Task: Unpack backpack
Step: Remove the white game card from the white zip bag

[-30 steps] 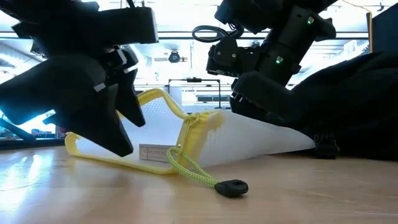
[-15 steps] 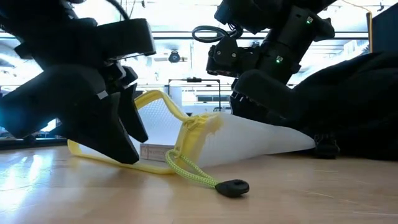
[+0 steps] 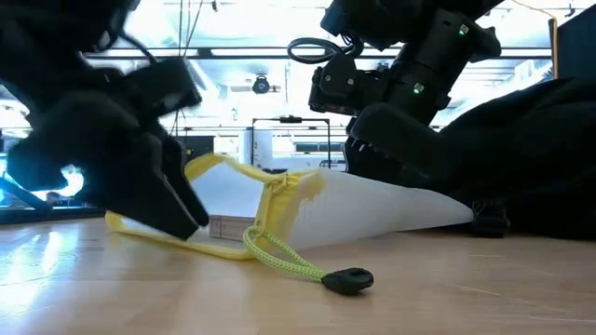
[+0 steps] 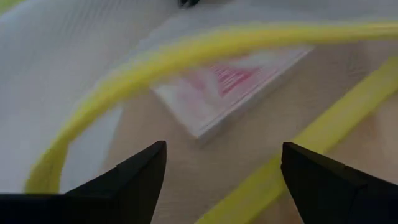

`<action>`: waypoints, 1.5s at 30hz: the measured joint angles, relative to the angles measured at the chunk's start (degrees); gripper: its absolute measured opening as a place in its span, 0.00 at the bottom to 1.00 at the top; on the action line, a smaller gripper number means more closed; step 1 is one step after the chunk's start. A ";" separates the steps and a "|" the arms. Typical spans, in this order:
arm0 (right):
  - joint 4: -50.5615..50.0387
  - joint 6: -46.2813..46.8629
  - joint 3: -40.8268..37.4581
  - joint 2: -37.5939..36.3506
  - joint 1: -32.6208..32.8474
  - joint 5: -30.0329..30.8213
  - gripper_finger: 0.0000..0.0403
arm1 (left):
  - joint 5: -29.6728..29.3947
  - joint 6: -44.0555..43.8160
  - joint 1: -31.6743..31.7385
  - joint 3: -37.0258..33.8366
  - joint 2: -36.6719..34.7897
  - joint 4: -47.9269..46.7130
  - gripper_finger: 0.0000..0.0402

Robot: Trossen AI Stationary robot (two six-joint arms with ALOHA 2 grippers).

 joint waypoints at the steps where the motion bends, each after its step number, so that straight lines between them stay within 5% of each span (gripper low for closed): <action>1: 0.02 0.02 0.00 -0.01 0.00 -0.32 0.00 | 0.39 0.21 0.57 -0.64 0.04 1.54 0.70; 16: 1.93 0.59 0.00 0.00 -0.46 -0.75 0.00 | 9.29 5.86 0.00 -1.82 0.17 19.54 0.70; 37: 9.84 -3.02 0.00 -1.38 1.82 3.95 0.01 | 0.69 7.35 -1.58 -0.36 0.17 13.72 0.70; 45: 21.22 -4.36 0.04 -1.56 2.91 -1.15 0.19 | -0.15 9.90 -1.58 -0.36 0.17 15.20 0.70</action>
